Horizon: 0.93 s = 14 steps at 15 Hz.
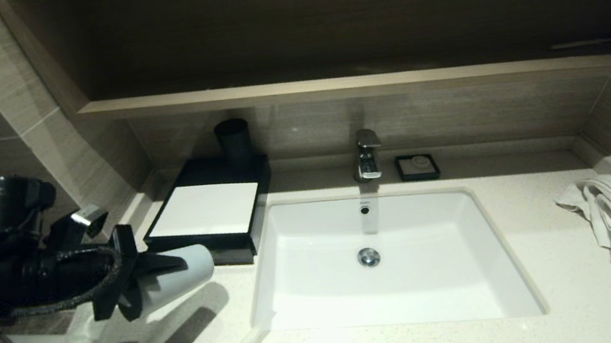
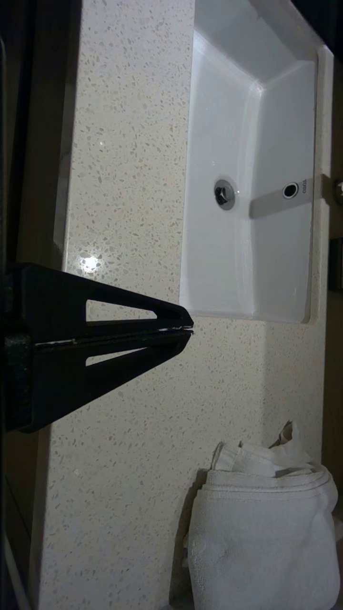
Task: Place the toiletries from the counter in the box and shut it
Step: Place the cup on the table
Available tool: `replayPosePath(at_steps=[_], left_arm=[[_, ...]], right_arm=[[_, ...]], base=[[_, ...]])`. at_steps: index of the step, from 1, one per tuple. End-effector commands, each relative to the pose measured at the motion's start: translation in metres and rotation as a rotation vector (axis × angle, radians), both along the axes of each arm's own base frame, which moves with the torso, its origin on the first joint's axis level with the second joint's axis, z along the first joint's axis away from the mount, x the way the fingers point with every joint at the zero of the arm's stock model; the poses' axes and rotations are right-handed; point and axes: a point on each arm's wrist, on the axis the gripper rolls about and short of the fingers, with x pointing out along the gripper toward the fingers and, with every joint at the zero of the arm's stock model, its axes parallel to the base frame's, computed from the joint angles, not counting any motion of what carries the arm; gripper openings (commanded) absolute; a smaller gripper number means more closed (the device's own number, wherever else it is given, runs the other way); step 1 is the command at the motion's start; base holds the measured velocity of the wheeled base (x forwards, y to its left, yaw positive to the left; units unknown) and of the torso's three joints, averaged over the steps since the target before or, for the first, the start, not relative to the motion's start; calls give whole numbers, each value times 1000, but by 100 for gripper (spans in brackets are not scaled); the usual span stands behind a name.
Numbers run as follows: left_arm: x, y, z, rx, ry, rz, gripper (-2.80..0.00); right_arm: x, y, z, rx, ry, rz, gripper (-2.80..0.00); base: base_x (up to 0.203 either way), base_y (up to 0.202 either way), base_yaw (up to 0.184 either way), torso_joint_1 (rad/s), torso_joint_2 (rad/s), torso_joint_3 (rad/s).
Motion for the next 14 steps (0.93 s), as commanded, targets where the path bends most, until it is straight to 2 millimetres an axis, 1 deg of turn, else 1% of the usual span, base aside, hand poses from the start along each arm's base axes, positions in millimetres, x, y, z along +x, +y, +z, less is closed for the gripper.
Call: replayPosePath(at_steps=[1, 4, 6, 9, 11, 14], left_arm=[[2, 0, 17, 28, 16, 22, -280], [-1, -1, 28, 213, 78, 32, -280], [2, -8, 31, 332, 125, 26, -280], [13, -20, 19, 461, 265, -77, -280], [19, -28, 14, 493, 314, -145, -280], [35, -38, 3, 535, 383, -191, -280]], right_arm=[[0, 0, 0, 0, 0, 1, -280], [0, 0, 0, 0, 0, 0, -280], [0, 0, 0, 0, 0, 0, -280], [0, 0, 0, 0, 0, 0, -280], [0, 0, 0, 0, 0, 0, -280], [0, 0, 0, 0, 0, 1, -280]], base=[[0, 0, 0, 0, 0, 0], [0, 0, 0, 0, 0, 0], [0, 0, 0, 0, 0, 0], [0, 0, 0, 0, 0, 0], [0, 0, 0, 0, 0, 0], [0, 0, 0, 0, 0, 0]])
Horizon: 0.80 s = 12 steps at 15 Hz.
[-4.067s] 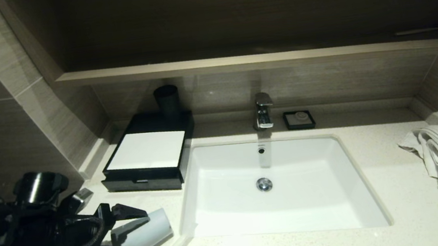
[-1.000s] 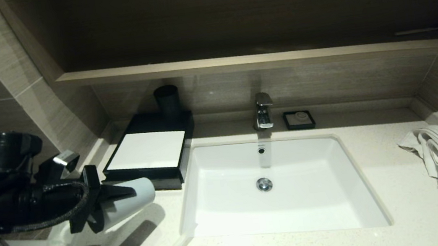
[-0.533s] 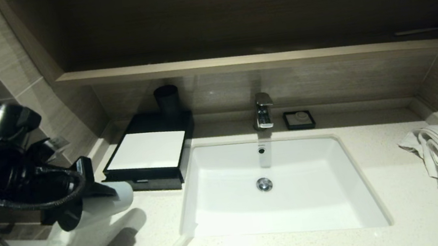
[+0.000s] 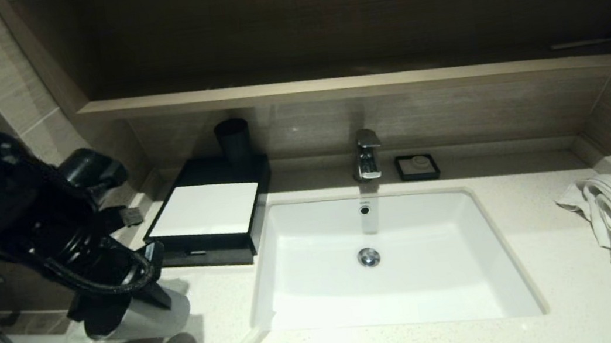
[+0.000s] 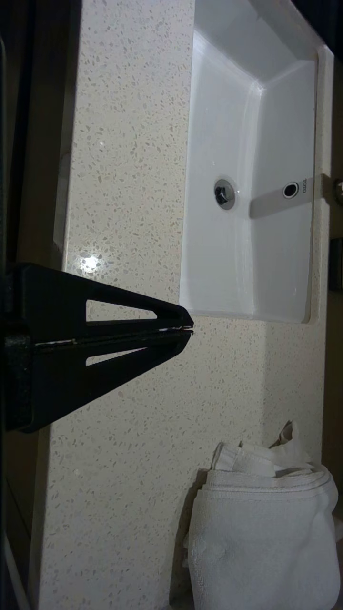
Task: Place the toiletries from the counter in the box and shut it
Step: Place the cup on the table
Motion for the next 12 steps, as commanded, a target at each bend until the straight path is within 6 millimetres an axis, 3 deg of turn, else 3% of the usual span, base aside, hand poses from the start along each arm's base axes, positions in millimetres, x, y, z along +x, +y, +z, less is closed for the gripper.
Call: replayPosePath(at_steps=[1, 6, 12], left_arm=[[16, -8, -15, 26, 57, -13, -280], [36, -31, -34, 180, 64, -66, -280], [47, -37, -43, 251, 59, -108, -280]], right_arm=[[0, 0, 0, 0, 0, 0, -280], [0, 0, 0, 0, 0, 0, -280], [0, 0, 0, 0, 0, 0, -280]], base=[[0, 0, 0, 0, 0, 0], [0, 0, 0, 0, 0, 0], [0, 0, 0, 0, 0, 0]])
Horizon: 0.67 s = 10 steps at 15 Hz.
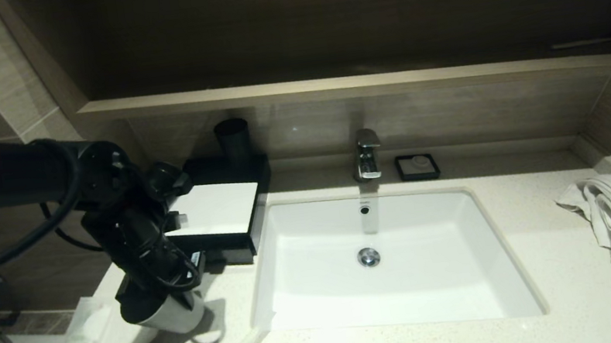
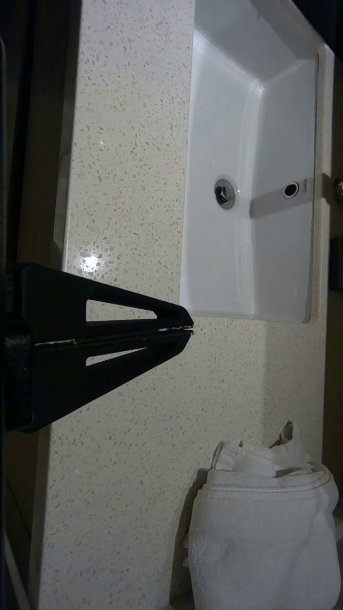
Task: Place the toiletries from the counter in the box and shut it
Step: Place the cup on the table
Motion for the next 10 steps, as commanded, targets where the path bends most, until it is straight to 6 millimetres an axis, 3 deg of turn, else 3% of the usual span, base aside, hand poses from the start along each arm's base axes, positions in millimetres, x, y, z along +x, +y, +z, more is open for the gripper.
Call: replayPosePath(at_steps=[1, 10], left_arm=[[4, -1, -7, 37, 12, -6, -280], [8, -6, -9, 92, -3, -40, -280]], right_arm=[[0, 0, 0, 0, 0, 1, -280], [0, 0, 0, 0, 0, 2, -280]], base=[[0, 0, 0, 0, 0, 0], [0, 0, 0, 0, 0, 0]])
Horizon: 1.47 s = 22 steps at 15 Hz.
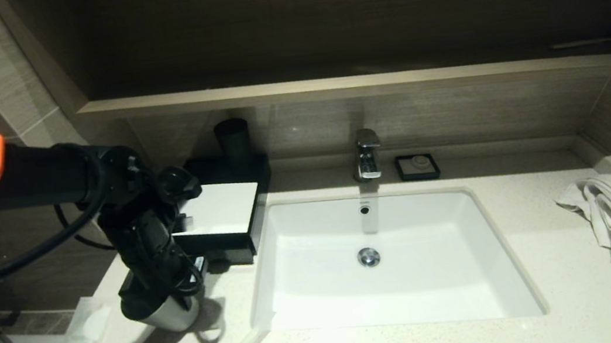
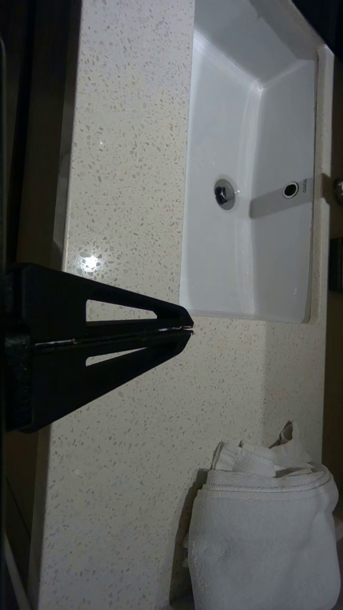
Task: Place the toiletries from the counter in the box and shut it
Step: Place the cup on the table
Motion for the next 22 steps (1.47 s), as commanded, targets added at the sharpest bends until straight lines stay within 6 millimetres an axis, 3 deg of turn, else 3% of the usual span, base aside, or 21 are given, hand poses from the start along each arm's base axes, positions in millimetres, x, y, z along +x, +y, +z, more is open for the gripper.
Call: replayPosePath(at_steps=[1, 2, 3, 9, 12, 16, 21, 22], left_arm=[[0, -3, 1, 3, 0, -4, -280], [1, -3, 1, 5, -3, -10, -280], [0, -4, 2, 12, 7, -27, 0], [-3, -4, 4, 19, 7, -54, 0], [-6, -3, 17, 7, -36, -54, 0], [-23, 0, 56, -27, -159, -61, 0], [-78, 9, 117, -91, -356, -88, 0], [-91, 13, 126, -104, -388, -90, -280]], right_arm=[[0, 0, 0, 0, 0, 0, -280], [0, 0, 0, 0, 0, 1, -280], [0, 0, 0, 0, 0, 1, -280], [0, 0, 0, 0, 0, 0, -280], [0, 0, 0, 0, 0, 0, -280], [0, 0, 0, 0, 0, 0, -280], [0, 0, 0, 0, 0, -1, -280], [0, 0, 0, 0, 0, 0, -280]], base=[[0, 0, 0, 0, 0, 0], [0, 0, 0, 0, 0, 0], [0, 0, 0, 0, 0, 0], [0, 0, 0, 0, 0, 0], [0, 0, 0, 0, 0, 0], [0, 0, 0, 0, 0, 0], [0, 0, 0, 0, 0, 0], [0, 0, 0, 0, 0, 0]])
